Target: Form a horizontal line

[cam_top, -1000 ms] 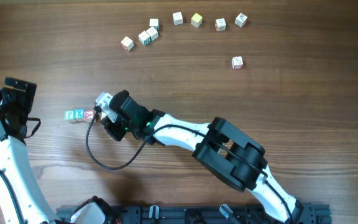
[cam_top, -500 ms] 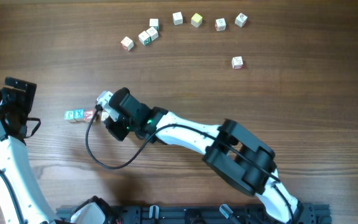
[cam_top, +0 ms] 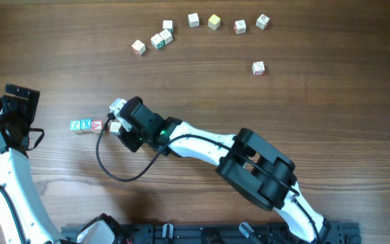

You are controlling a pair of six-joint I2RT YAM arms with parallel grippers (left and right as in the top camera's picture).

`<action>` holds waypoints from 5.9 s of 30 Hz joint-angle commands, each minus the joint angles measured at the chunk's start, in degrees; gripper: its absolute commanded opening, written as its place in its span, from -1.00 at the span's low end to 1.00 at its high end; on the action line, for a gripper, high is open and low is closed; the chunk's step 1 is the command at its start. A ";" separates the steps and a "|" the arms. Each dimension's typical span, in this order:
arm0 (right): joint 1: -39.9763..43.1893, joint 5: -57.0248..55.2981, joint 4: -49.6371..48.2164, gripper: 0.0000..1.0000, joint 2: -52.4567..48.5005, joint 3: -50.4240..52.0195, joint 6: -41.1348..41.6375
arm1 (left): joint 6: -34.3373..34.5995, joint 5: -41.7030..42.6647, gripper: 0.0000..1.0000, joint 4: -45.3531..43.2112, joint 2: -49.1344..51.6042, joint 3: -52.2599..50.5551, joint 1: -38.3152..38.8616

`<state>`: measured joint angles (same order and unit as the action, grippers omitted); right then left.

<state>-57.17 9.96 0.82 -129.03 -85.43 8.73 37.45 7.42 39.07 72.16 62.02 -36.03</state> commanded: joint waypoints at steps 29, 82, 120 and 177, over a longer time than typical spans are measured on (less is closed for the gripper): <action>1.75 4.81 -1.62 -0.91 -3.76 -0.22 3.30 | 0.50 0.46 1.00 0.02 -0.04 0.98 -0.24; 2.32 4.74 -11.28 -0.91 -5.86 -0.39 3.63 | 0.50 0.46 1.00 0.02 -0.04 0.98 -0.24; 11.78 5.70 -0.22 -0.91 -1.92 0.44 7.93 | 0.50 0.46 1.00 0.02 -0.04 0.98 -0.24; 10.71 22.36 -0.79 -0.91 -1.92 0.44 8.98 | 0.50 0.46 1.00 0.02 -0.04 0.98 -0.24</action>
<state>-45.82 29.63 0.34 -130.98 -84.79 18.33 37.45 7.42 39.09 72.16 62.02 -36.03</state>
